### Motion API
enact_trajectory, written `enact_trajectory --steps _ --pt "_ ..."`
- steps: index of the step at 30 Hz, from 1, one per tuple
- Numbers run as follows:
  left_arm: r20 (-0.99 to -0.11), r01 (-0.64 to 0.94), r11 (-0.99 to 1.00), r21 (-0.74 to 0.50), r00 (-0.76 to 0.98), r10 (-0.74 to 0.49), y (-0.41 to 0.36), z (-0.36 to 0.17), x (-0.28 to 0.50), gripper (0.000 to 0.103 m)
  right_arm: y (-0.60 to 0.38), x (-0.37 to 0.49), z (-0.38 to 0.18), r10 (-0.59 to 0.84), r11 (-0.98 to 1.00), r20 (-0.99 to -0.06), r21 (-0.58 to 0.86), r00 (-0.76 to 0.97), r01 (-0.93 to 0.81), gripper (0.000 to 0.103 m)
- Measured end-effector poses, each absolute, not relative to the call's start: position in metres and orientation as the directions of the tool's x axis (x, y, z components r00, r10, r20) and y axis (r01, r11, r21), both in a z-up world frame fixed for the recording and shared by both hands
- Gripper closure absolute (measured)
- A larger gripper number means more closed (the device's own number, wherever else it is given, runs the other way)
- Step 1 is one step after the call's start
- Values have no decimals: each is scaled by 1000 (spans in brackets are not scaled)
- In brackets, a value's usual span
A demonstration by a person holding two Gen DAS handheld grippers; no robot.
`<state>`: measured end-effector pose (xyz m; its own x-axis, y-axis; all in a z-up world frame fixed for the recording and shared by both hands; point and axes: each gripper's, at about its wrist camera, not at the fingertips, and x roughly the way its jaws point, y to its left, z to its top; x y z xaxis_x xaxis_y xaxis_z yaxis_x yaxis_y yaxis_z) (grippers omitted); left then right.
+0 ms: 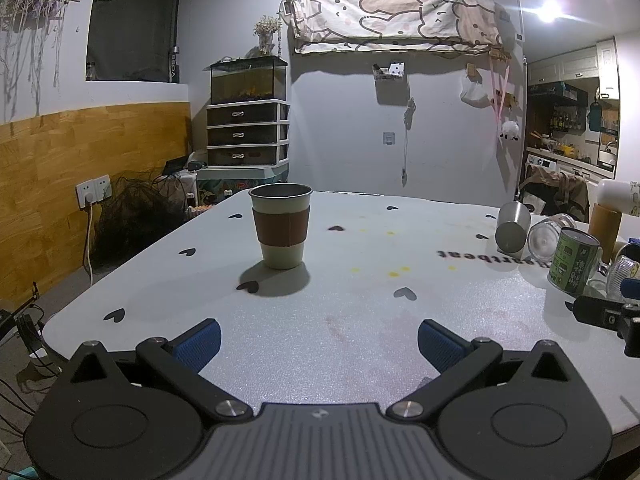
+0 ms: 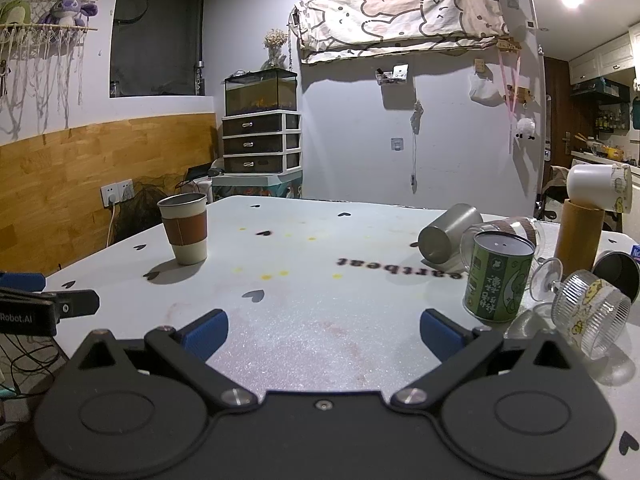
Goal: Flip cup upright
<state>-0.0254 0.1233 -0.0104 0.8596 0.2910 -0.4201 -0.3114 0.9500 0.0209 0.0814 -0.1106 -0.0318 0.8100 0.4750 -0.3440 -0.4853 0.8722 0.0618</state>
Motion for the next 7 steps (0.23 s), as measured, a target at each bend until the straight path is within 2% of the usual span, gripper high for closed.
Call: enact_trajectory --steps 7 --pt "-420 -311 950 23 860 291 124 -12 -26 0 -111 81 -32 475 872 -344 62 810 -485 0"
